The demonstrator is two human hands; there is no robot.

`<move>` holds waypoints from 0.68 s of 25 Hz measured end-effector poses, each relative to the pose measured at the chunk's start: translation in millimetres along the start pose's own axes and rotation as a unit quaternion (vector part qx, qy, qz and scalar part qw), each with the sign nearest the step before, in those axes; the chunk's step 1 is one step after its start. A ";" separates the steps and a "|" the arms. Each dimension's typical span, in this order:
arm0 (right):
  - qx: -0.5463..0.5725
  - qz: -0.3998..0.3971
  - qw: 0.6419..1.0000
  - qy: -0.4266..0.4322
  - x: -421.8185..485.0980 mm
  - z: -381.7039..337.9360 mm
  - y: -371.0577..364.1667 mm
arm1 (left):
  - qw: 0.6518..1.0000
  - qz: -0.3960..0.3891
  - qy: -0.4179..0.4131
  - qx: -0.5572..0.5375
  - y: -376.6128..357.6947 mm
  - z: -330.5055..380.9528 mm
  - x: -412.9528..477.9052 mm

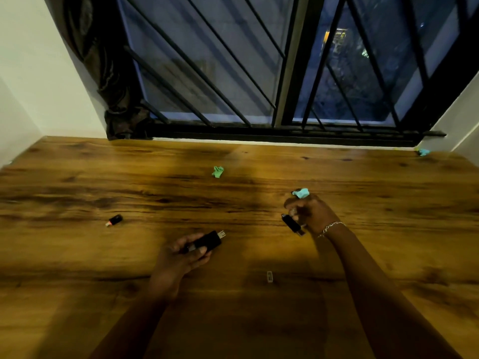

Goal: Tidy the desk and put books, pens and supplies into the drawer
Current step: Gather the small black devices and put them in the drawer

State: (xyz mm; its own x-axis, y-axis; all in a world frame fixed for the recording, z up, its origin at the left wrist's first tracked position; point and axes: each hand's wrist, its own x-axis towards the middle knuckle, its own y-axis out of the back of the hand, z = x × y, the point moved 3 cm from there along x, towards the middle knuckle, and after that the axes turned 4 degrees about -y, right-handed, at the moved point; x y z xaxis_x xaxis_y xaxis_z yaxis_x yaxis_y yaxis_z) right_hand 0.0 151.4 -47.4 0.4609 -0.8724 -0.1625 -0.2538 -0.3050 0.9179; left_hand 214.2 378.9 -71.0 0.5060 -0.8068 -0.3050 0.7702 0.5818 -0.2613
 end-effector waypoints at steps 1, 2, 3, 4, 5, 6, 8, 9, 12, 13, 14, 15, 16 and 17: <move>-0.003 0.002 1.000 -0.001 1.7 -0.3 -1.4 | 1.000 -0.001 0.001 0.001 -0.2 0.4 -0.4; 0.000 0.008 1.000 -0.004 2.1 0.0 -2.4 | 1.000 -0.001 0.002 0.004 -0.6 0.8 -0.3; 0.010 0.018 1.000 -0.011 0.6 -0.2 -2.6 | 1.000 0.001 0.004 0.006 -0.4 0.7 0.1; 0.040 0.030 0.998 -0.021 -1.5 1.3 -2.2 | 1.000 0.005 0.009 0.007 -0.2 0.0 1.0; 0.086 0.049 0.994 -0.033 -4.7 2.0 -0.5 | 1.000 0.009 0.016 0.005 -0.4 -1.1 2.0; 0.138 0.073 0.987 -0.045 -7.8 2.1 1.3 | 1.000 0.012 0.023 0.004 0.0 -1.9 2.8; 0.248 0.114 0.961 -0.044 -15.3 -5.2 6.2 | 1.000 0.010 0.029 0.007 -0.7 -2.1 3.4; 0.329 0.110 0.937 -0.039 -19.0 -12.5 6.2 | 1.000 0.005 0.028 0.011 -1.3 -1.9 3.4; 0.569 -0.005 0.821 -0.041 -34.1 -49.5 -3.3 | 1.000 0.001 0.026 0.004 -1.6 -1.0 4.0; 0.599 -0.053 0.797 -0.049 -39.2 -63.6 -9.9 | 1.000 0.002 0.024 -0.006 -1.5 -1.0 3.9; 0.606 -0.102 0.787 -0.058 -44.0 -75.9 -19.4 | 1.000 0.003 0.023 -0.016 -2.1 -0.8 3.6; 0.595 -0.148 0.787 -0.062 -48.8 -88.6 -29.4 | 1.000 0.008 0.022 -0.021 -2.3 -0.7 3.4; 0.584 -0.184 0.788 -0.064 -52.6 -99.8 -38.8 | 0.999 0.012 0.020 -0.023 -3.0 -0.5 3.2; 0.579 -0.211 0.785 -0.067 -55.6 -110.0 -46.5 | 0.999 0.016 0.017 -0.024 -3.8 -0.6 2.9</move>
State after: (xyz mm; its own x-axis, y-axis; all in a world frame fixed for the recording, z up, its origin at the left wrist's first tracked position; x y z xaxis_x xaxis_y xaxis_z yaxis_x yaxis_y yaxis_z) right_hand 79.7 256.1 -41.2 0.6370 -0.6098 -0.4715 -0.7418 -0.6513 -0.1598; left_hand 212.6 374.5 -71.4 0.5164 -0.7837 -0.3453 0.7333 0.6129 -0.2944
